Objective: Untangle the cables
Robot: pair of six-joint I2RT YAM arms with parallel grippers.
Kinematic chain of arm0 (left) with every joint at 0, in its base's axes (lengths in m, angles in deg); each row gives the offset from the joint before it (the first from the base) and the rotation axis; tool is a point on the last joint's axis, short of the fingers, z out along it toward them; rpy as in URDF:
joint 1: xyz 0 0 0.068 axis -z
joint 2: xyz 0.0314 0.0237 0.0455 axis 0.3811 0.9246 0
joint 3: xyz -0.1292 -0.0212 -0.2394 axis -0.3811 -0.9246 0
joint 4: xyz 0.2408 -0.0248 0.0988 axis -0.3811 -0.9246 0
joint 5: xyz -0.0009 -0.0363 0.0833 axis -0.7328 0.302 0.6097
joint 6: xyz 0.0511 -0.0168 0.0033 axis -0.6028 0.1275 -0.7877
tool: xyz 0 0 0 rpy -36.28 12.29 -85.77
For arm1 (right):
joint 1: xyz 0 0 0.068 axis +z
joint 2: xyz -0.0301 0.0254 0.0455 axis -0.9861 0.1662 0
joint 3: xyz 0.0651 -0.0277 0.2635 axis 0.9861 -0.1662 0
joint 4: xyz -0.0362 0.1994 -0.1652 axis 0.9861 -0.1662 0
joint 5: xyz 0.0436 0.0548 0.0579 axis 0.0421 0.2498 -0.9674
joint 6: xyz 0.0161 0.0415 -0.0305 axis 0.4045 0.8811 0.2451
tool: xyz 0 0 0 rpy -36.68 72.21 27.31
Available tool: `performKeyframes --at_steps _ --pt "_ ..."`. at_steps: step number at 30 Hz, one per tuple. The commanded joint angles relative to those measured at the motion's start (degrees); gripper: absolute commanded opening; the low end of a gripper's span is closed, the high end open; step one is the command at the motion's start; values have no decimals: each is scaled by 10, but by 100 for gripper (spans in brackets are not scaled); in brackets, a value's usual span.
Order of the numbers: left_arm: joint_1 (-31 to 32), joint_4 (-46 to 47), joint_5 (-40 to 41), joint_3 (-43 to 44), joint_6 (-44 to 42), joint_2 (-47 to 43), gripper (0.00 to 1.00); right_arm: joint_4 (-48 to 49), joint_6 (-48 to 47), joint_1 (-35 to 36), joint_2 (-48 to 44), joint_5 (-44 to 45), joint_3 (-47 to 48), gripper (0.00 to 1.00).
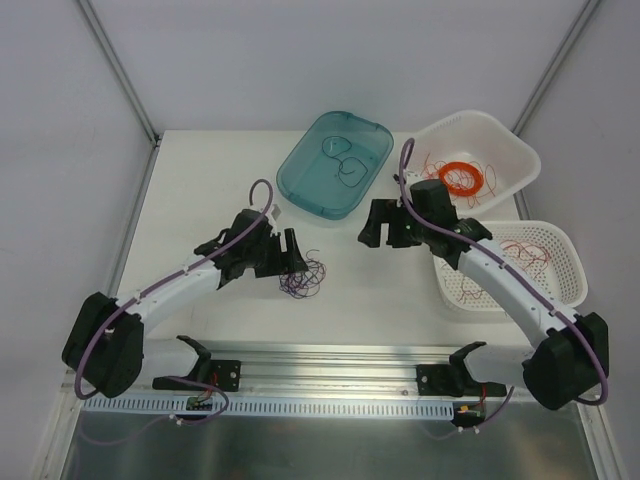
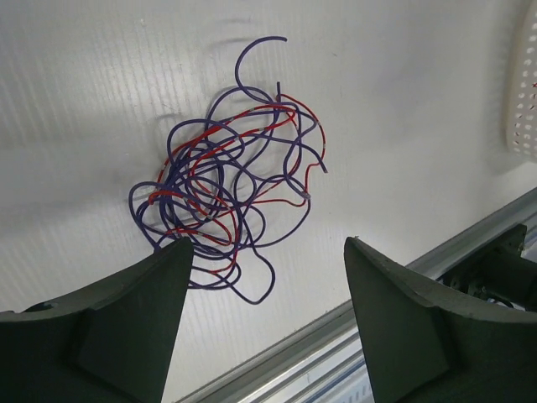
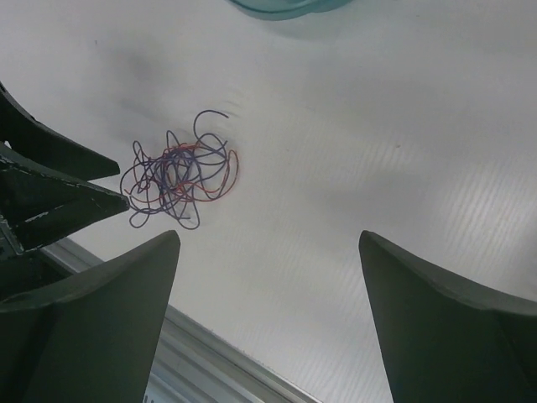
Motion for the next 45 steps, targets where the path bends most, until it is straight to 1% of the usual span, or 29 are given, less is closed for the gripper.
performKeyframes --at_steps 1,3,6,7,8,10,11,12,13,15,17,22,25,32,38,39,43,45 --pt "-4 4 53 -24 9 -61 73 18 -44 24 40 -58 54 92" --pt "-4 2 71 -25 -8 -63 72 4 -74 38 60 -72 76 88" --pt "-5 1 70 -5 -69 -48 68 7 -76 50 95 -102 95 79" --pt "-4 0 69 9 -104 -35 67 10 -93 53 103 -110 100 76" --pt "-4 -3 68 15 -115 -29 66 13 -98 61 121 -116 108 67" --pt "-4 -16 70 22 -119 -24 66 16 -136 69 143 -149 123 59" --pt "-4 -15 67 19 -114 -25 66 10 -150 76 169 -161 134 53" --pt "-4 -15 58 16 -109 -28 66 -6 -168 79 185 -179 162 49" --pt "-4 -15 55 8 -96 -28 66 -14 -199 82 197 -183 172 44" --pt "-4 -16 53 -2 -81 -30 67 -19 -226 91 232 -197 199 39" --pt "-4 -16 52 -17 -52 -31 67 -19 -257 97 255 -203 215 38" --pt "-4 -15 52 -30 2 -14 68 -28 -304 113 333 -211 270 38" --pt "-4 -14 49 -33 20 -7 68 -38 -330 129 374 -215 300 38" --pt "-4 -11 59 -41 43 10 69 -49 -361 156 450 -202 328 38" --pt "-4 -11 64 -49 44 27 69 -57 -372 162 477 -195 321 36" --pt "-5 -12 66 -49 44 31 69 -57 -374 161 478 -195 315 34" --pt "-4 -10 76 -49 43 41 69 -59 -377 162 469 -190 300 31" --pt "-4 -11 81 -47 41 49 68 -60 -376 161 465 -183 294 27"
